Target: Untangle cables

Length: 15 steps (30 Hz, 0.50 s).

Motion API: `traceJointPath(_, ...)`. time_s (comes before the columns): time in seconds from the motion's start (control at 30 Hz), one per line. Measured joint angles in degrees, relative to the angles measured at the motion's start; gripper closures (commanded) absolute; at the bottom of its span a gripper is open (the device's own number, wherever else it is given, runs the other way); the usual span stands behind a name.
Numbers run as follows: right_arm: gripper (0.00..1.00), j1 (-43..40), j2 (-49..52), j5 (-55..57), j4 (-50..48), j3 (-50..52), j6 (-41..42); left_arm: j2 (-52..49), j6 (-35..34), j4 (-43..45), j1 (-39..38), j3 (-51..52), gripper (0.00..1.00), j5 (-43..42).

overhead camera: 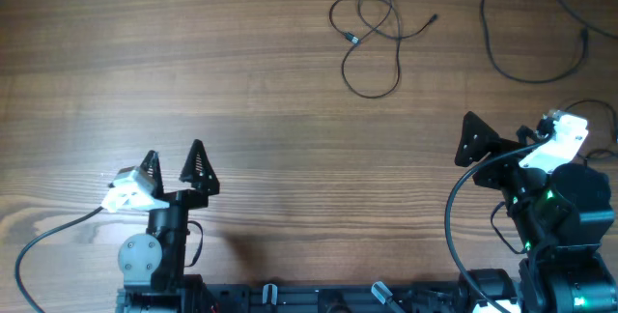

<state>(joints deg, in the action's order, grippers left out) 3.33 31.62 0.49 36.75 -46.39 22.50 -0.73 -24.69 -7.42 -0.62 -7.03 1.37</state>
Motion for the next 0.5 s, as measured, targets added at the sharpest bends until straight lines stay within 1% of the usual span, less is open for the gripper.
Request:
traceJointPath(0.2,0.0,0.0,0.0,0.0,-1.2,0.0,0.0,0.0,2.2,3.5,0.0,4.2,0.0,-1.1)
traceJointPath(0.33,0.0,0.0,0.0,0.0,-1.2,0.0,0.0,-0.2,4.1,3.2,0.0,6.3,0.0,-3.1)
traceJointPath(0.5,0.0,0.0,0.0,0.0,-1.2,0.0,0.0,-0.8,5.8,3.4,0.0,6.3,0.0,-4.5)
